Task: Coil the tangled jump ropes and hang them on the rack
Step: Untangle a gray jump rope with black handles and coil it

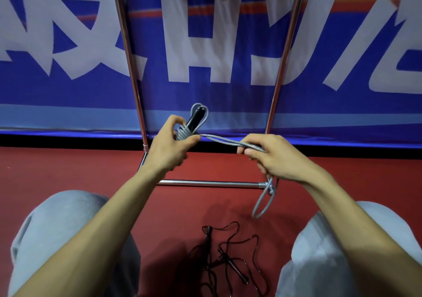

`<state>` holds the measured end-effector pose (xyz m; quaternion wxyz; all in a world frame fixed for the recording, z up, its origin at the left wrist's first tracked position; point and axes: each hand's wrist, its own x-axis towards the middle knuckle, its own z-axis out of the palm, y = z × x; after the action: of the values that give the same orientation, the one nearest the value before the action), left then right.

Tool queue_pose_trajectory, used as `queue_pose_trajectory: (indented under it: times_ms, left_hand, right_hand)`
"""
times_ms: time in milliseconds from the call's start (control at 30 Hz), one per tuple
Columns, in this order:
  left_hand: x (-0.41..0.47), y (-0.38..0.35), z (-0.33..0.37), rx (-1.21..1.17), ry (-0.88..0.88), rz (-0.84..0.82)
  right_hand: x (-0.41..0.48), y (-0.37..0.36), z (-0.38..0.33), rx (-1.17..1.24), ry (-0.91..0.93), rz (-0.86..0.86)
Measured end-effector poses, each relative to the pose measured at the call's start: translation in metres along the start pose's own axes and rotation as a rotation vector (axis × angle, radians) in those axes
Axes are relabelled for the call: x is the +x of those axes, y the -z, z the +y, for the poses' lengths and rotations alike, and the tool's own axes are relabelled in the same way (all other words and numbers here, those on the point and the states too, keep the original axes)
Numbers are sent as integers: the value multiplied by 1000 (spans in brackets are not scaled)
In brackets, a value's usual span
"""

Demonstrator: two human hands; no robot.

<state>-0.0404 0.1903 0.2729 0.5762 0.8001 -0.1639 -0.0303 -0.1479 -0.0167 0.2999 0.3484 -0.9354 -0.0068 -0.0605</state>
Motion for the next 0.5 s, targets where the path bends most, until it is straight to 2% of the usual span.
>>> queue_pose_trajectory:
  times_ms: [67, 233, 367, 500]
  left_hand:
    - [4, 3, -7, 289, -90, 38]
    - [-1, -7, -9, 771, -153, -59]
    - [-10, -19, -11, 924, -286, -194]
    - [-24, -29, 1, 958, -414, -389]
  right_hand:
    - [-2, 1, -5, 15, 41, -5]
    - [-7, -9, -22, -14, 195, -106]
    - [-5, -12, -26, 62, 272, 20]
    - [0, -7, -17, 136, 231, 200]
